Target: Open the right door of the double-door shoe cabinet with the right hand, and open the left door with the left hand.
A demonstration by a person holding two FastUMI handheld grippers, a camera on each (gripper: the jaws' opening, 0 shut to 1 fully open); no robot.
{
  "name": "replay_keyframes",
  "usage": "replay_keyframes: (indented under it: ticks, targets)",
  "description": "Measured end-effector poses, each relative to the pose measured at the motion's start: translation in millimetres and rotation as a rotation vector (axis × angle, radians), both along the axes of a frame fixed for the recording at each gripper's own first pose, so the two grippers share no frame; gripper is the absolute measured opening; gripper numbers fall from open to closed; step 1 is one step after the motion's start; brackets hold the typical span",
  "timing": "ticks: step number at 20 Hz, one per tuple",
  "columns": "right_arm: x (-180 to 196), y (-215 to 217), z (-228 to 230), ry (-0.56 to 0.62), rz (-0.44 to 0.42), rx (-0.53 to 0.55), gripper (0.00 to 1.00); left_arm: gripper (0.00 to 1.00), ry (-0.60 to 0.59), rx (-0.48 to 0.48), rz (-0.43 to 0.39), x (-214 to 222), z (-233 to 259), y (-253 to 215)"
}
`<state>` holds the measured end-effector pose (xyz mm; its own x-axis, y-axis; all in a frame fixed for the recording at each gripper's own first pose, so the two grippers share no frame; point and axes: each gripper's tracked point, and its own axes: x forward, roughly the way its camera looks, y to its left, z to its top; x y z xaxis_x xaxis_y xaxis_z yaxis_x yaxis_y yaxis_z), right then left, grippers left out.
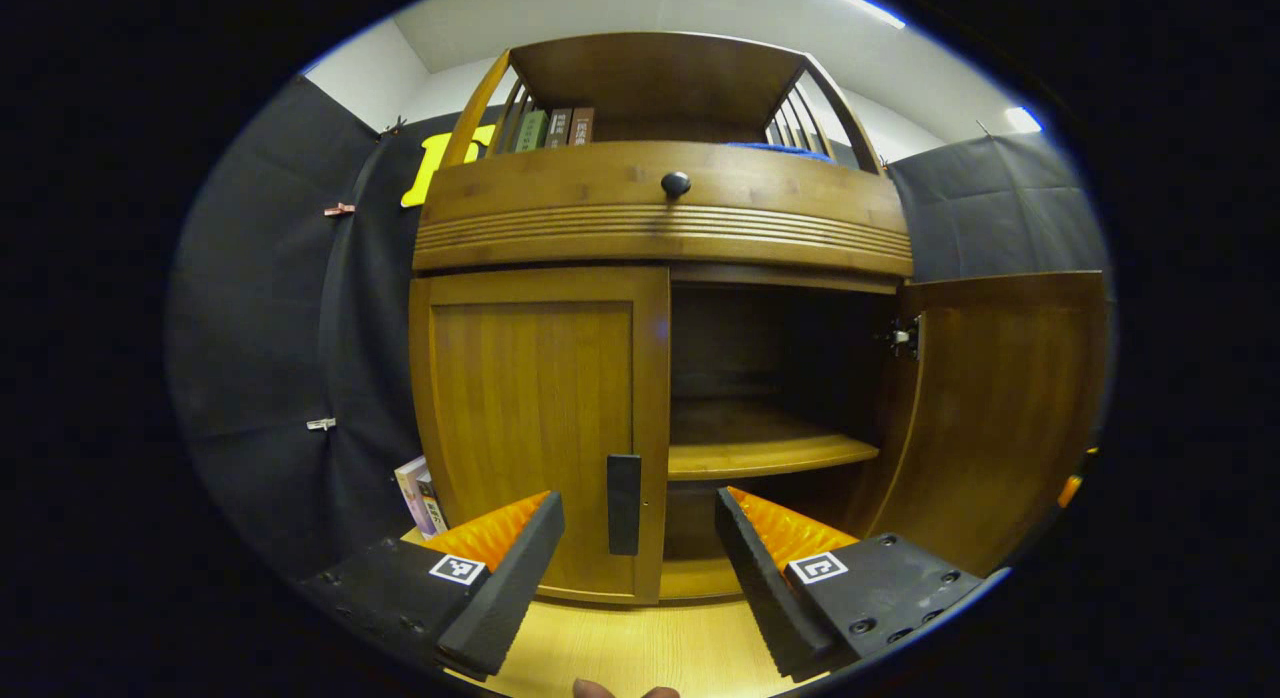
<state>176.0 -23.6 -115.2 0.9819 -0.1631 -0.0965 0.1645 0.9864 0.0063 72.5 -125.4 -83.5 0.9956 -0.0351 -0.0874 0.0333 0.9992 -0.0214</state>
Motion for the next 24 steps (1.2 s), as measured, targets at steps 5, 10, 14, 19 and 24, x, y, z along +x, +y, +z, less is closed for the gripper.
replay_keyframes:
  ticks: [5, 10, 14, 19, 24]
  targets:
    - [-12.8, -35.9, 4.6, -0.004, -0.069, 0.018, 0.98, 0.94, 0.034, 0.028, 0.016, 62.3, -36.6, 9.8]
    - [-20.2, -54.0, 0.4, 0.016, -0.108, 0.014, 0.98, 0.89, 0.031, 0.051, 0.019, 107.5, -47.1, 10.8]
    - [-24.9, -57.1, 1.9, 0.021, -0.127, 0.009, 0.98, 0.72, 0.040, 0.049, 0.021, 124.6, -57.0, 10.2]
    - [-32.2, -56.1, 11.4, 0.003, -0.165, -0.012, 0.98, 0.37, 0.056, 0.041, 0.022, 128.5, -63.9, 9.5]
    - [-32.8, -27.0, 26.5, -0.036, -0.144, -0.033, 0.98, 0.32, 0.084, 0.030, 0.009, 115.6, -65.3, 12.2]
